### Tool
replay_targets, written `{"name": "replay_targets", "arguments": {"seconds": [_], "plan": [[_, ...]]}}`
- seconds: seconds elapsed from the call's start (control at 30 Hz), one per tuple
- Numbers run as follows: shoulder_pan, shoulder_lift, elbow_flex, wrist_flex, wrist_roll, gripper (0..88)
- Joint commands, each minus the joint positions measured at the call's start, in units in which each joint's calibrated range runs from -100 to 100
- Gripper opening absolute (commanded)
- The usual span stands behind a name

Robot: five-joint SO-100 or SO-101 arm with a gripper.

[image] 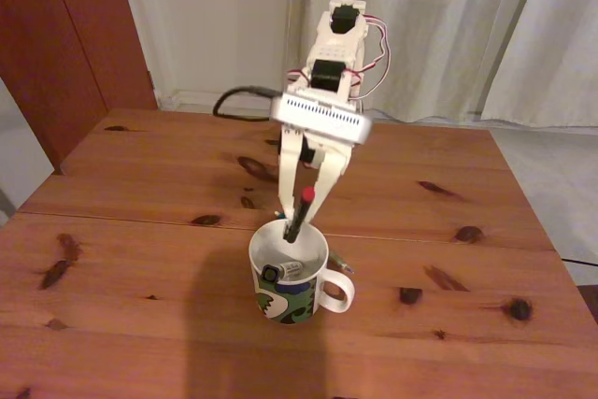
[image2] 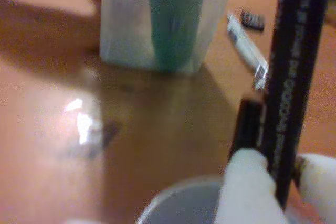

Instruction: Clean up the desk and place the pens and markers into the cup

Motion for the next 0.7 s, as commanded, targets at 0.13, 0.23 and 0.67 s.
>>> {"name": "replay_targets", "arguments": {"seconds": [0.13, 0.23, 0.67], "plan": [[-0.2, -1.2, 1.2, -1.3, -2.3, 0.8], [-0.4, -1.2, 1.2, -1.3, -6.5, 0.8], [-0.4, -1.2, 0.6, -1.3, -8.2, 11.4]]}}
